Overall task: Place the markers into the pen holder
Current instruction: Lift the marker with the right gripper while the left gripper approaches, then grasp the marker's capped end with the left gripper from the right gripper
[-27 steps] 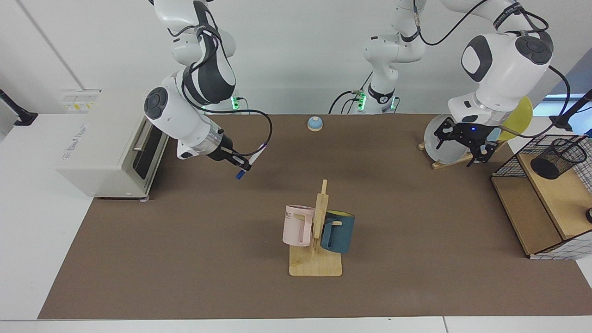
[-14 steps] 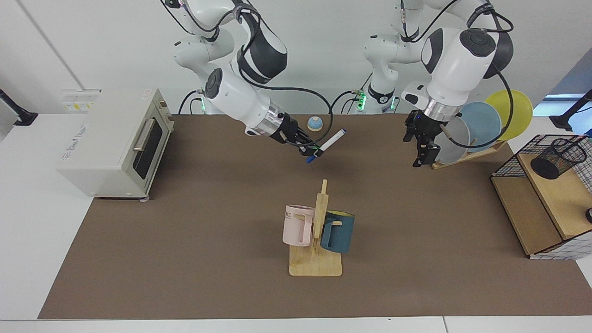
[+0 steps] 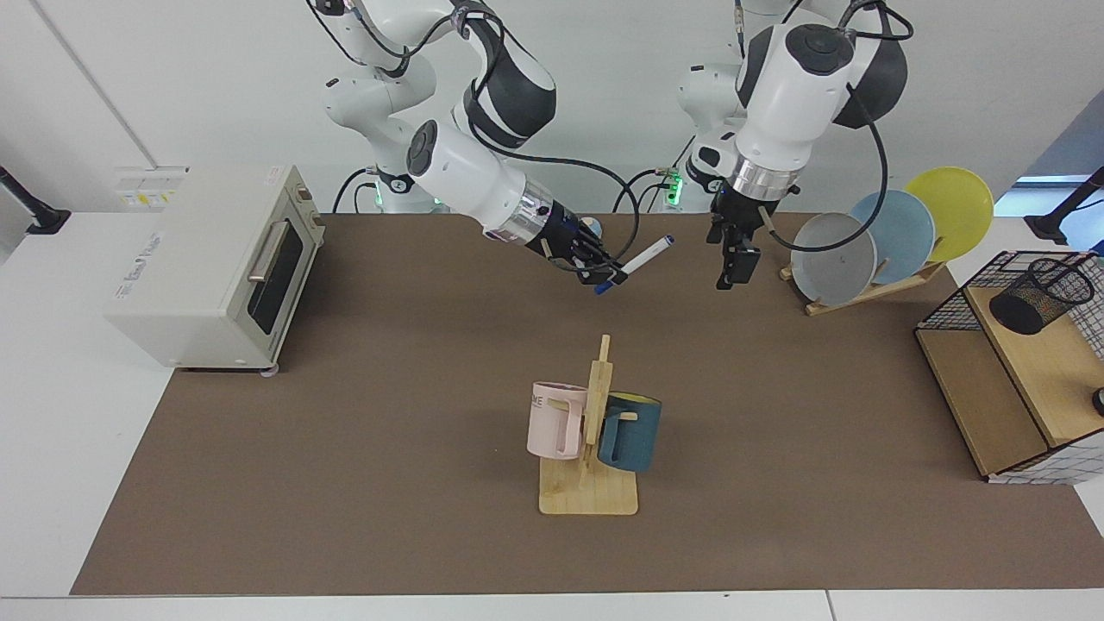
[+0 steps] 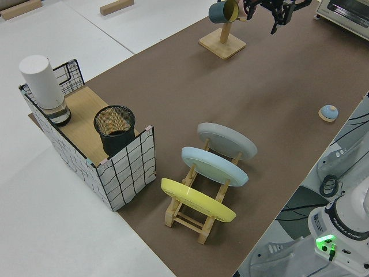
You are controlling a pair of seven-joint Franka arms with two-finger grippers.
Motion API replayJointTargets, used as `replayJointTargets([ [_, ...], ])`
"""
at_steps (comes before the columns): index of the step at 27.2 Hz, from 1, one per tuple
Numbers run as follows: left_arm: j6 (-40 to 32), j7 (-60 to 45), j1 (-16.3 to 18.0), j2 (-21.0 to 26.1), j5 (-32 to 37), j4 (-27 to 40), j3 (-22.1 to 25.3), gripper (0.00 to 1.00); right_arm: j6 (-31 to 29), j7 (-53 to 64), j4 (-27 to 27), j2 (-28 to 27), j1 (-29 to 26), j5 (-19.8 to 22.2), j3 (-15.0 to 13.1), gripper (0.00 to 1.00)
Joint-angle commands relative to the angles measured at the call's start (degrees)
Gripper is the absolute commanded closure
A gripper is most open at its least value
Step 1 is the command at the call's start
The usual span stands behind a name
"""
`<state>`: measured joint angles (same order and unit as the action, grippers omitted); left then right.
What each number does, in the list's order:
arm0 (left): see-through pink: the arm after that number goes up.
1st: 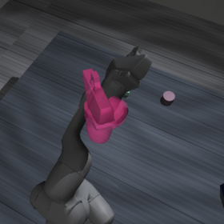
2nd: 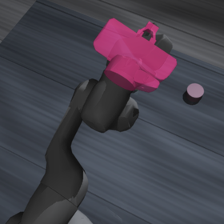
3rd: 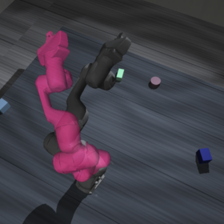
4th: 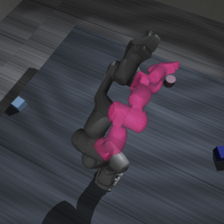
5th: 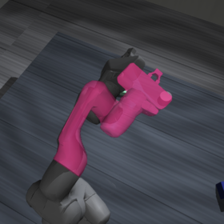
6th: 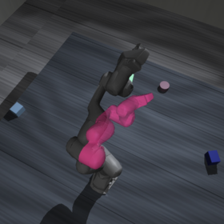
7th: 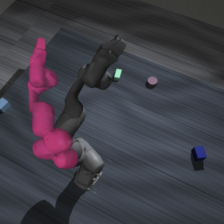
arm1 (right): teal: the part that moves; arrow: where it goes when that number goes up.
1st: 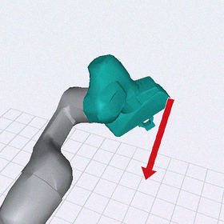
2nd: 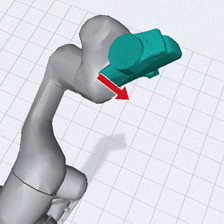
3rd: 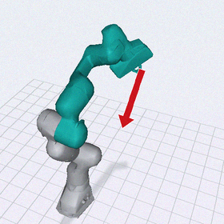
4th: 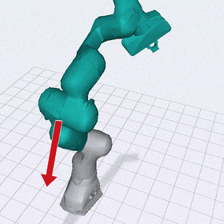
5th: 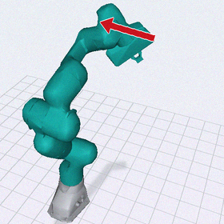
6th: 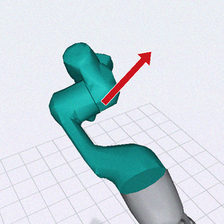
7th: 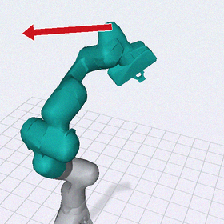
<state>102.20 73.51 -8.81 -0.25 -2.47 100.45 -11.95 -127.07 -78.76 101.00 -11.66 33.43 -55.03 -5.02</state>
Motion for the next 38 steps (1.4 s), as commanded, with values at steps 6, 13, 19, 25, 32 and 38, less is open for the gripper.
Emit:
replayJointTargets([
  [6, 0.45, -7.15, -1.12, -1.33, 2.73, 0.01, -4.49, 0.00, -1.16, -1.39, 0.43, 0.14, 0.93, -0.60, 0.18, 1.00],
  [13, 0.72, -10.93, -1.74, -1.33, 2.82, 0.01, -7.21, 0.08, -1.16, -1.30, 0.52, 0.14, 0.85, -0.60, 0.18, 1.00],
  [19, 1.25, -10.84, -1.74, -1.24, 3.34, -0.16, -7.56, 0.56, -1.07, -1.22, 0.60, 0.14, 0.85, -0.52, 0.18, 1.00],
  [25, 0.98, -10.84, -1.91, -0.98, 4.40, -0.78, -7.65, 1.00, -1.07, -1.13, 0.60, 0.14, 0.85, -0.52, 0.18, 1.00],
  [32, 0.54, -11.02, -2.00, -0.81, 4.58, -1.22, -7.65, 1.00, -0.28, -0.34, 1.04, 0.23, 0.93, 3.51, 0.10, 0.00],
  [38, -0.33, -10.93, -1.48, -0.81, 4.49, -1.22, -6.78, 1.00, 1.91, 1.94, 1.04, 0.49, 0.41, 11.51, 0.10, 0.00],
])
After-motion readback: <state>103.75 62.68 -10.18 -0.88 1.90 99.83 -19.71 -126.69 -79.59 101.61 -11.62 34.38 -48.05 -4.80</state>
